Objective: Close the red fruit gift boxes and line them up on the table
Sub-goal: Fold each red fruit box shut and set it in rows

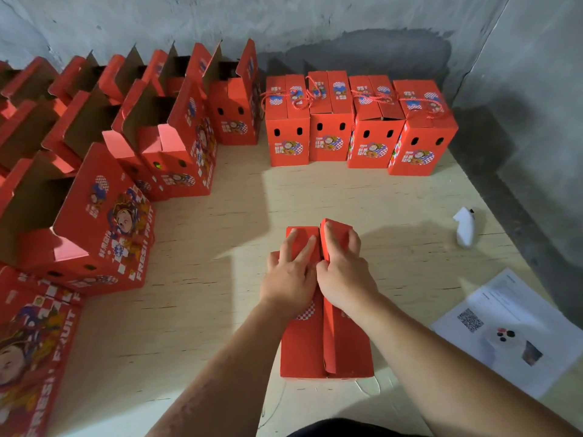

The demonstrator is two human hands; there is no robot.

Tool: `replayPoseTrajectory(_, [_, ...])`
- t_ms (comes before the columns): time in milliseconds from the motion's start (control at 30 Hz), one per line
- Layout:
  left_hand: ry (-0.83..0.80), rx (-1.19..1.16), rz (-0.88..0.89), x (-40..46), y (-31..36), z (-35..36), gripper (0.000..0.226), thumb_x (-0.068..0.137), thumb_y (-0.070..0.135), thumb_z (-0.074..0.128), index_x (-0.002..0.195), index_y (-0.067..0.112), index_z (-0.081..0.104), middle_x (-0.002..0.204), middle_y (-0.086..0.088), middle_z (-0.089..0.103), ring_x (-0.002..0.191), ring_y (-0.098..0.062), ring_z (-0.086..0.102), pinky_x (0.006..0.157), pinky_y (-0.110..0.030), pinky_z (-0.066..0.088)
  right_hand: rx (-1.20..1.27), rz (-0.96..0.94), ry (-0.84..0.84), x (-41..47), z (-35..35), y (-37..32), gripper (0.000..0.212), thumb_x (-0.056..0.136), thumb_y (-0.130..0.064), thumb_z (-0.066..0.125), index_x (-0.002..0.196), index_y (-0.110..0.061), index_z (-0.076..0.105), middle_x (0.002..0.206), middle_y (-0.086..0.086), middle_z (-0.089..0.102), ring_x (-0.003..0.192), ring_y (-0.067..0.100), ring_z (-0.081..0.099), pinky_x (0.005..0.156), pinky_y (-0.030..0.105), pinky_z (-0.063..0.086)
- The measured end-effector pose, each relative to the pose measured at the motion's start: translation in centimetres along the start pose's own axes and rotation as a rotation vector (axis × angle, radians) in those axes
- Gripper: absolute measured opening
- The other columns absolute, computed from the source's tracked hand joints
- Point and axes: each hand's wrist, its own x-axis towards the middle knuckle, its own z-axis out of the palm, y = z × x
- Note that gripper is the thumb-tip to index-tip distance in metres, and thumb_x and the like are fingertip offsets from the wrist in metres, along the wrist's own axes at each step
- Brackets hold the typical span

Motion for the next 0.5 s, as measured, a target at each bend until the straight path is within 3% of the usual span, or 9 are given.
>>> replayPoseTrajectory(100, [-0.004, 0.051, 0.006, 0.0, -0.2, 0.2, 0.056, 0.105, 0.045, 0.036, 0.157, 0.055, 0.018, 0.168, 0.014, -0.002, 0.143, -0.035, 0.022, 0.108, -0.052, 0.044, -0.066, 0.004, 0.037, -0.2, 0.7, -0.1, 0.074, 0.099, -0.036, 0.042, 0.153, -0.058, -0.003, 0.167, -0.004, -0.005, 0.126, 0.04, 0.043, 0.092, 0.048, 0.048])
replayPoseTrajectory(267, [0.026, 0.194, 0.09, 0.1, -0.5, 0.3, 0.058, 0.103, 0.039, 0.033, 0.158, 0.051, 0.019, 0.17, 0.0, 0.003, 0.146, -0.032, 0.006, 0.122, -0.052, 0.018, -0.104, -0.015, 0.006, 0.2, 0.7, 0.5, 0.073, 0.095, -0.047, 0.042, 0.149, -0.064, -0.003, 0.163, -0.012, -0.007, 0.128, 0.036, 0.039, 0.091, 0.05, 0.048])
replayPoseTrajectory(400, [0.103, 0.064, 0.099, 0.0, -0.4, 0.4, 0.05, 0.103, 0.031, 0.04, 0.153, 0.04, 0.041, 0.166, -0.002, 0.022, 0.144, -0.033, 0.018, 0.121, -0.052, 0.022, -0.15, -0.08, 0.019, 0.6, 0.7, 1.6, 0.063, 0.093, -0.071, 0.033, 0.146, -0.066, 0.001, 0.16, -0.014, -0.005, 0.127, 0.036, 0.044, 0.088, 0.052, 0.048])
replayPoseTrajectory(500, [0.241, -0.082, 0.104, -0.8, 0.0, -0.1, 0.043, 0.098, 0.021, 0.049, 0.139, 0.02, 0.061, 0.147, -0.003, 0.053, 0.135, -0.032, 0.038, 0.114, -0.05, 0.032, -0.212, -0.099, 0.029, 1.3, 1.0, 1.9, 0.059, 0.097, -0.068, 0.033, 0.149, -0.06, 0.007, 0.16, -0.007, -0.003, 0.127, 0.037, 0.045, 0.091, 0.052, 0.048])
